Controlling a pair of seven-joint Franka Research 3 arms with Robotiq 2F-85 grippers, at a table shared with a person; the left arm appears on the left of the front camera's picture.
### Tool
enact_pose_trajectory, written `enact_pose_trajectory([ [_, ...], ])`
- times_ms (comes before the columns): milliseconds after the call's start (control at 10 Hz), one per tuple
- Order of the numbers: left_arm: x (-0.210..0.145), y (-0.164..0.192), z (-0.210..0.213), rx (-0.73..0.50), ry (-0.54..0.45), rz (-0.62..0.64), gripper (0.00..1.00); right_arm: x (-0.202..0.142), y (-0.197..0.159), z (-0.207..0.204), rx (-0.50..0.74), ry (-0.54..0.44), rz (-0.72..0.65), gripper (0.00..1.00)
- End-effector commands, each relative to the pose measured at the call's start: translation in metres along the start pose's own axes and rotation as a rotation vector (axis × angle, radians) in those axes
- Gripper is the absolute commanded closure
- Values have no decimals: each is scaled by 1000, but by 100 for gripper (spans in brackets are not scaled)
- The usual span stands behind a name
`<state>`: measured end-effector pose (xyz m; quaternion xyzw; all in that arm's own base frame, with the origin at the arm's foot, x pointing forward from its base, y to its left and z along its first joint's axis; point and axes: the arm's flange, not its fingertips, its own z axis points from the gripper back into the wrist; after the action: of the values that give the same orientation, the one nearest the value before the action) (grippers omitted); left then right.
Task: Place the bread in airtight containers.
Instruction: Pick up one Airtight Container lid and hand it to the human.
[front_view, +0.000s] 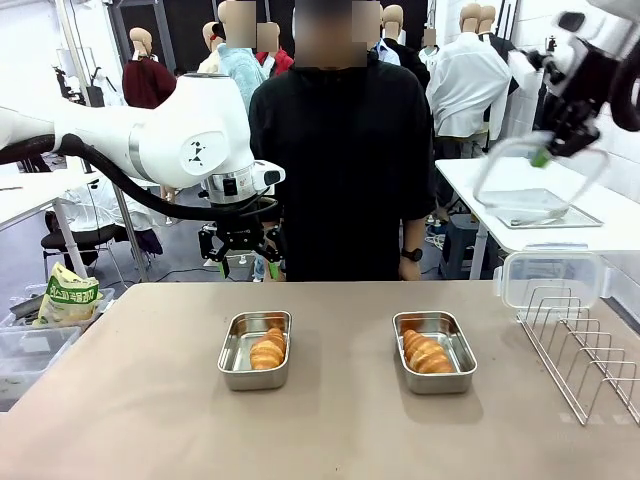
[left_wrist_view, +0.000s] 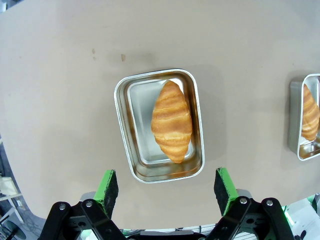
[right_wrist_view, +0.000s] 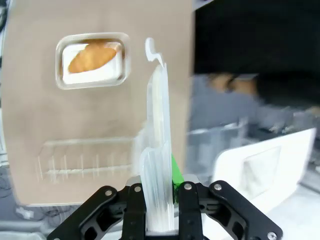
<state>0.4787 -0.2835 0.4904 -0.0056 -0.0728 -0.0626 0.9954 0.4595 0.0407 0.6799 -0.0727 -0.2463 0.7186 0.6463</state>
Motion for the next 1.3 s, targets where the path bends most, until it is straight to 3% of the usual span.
enact_pose_trajectory([
  [0,0,0,1,-1,-5,0,0,34,-5,-18,-157,-90,204,100],
  [200,0,0,1,-1,-5,0,0,70,-4,-24,-292,-115,343,100],
  [300,0,0,1,-1,-5,0,0,77,-6,-40,-272,-111,389,100],
  [500,0,0,1,-1,-5,0,0,75,-21,-80,-170,-156,365,100],
  [600,0,0,1,-1,-5,0,0,70,-22,-82,-182,-176,339,100],
  [700,0,0,1,-1,-5,0,0,92,-10,-64,-200,-100,371,100],
  [1200,0,0,1,-1,-5,0,0,92,-10,-64,-200,-100,371,100],
])
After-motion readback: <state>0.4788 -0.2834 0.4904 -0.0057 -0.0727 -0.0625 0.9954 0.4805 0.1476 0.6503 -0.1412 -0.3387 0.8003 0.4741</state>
